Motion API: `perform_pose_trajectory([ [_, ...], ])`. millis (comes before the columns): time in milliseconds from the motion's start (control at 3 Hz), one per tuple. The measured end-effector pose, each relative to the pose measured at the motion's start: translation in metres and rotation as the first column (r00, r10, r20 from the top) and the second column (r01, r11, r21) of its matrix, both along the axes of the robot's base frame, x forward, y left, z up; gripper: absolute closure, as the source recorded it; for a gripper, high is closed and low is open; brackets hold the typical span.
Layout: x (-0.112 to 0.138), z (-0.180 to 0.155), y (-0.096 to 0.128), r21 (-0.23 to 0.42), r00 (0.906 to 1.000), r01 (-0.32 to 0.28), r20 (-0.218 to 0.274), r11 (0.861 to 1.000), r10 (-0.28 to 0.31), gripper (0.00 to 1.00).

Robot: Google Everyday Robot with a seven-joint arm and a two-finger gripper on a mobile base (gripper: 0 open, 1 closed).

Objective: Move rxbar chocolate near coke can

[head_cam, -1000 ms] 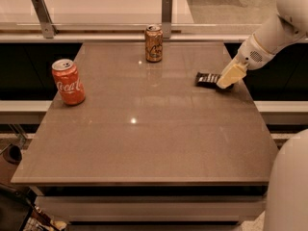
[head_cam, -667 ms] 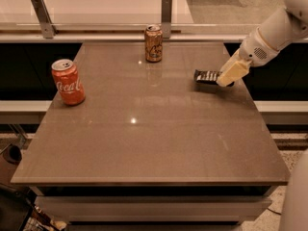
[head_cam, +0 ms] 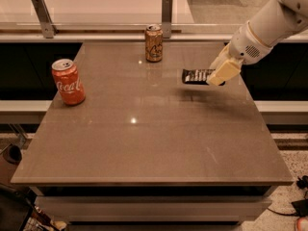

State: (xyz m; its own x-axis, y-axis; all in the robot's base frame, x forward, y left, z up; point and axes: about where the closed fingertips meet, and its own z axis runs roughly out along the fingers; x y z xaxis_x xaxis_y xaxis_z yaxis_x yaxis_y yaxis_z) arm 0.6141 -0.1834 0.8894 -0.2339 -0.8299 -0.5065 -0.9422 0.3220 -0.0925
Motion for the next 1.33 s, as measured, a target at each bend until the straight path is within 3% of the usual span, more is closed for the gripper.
perform_pose_trajectory([
  [1000, -0.055, -0.035, 0.116, -0.132, 0.9972, -0.075, -0.004, 0.988, 0.075, 1.00],
  [1333, -0.058, -0.019, 0.133, -0.153, 0.9959, -0.081, 0.029, 0.985, 0.086, 1.00],
])
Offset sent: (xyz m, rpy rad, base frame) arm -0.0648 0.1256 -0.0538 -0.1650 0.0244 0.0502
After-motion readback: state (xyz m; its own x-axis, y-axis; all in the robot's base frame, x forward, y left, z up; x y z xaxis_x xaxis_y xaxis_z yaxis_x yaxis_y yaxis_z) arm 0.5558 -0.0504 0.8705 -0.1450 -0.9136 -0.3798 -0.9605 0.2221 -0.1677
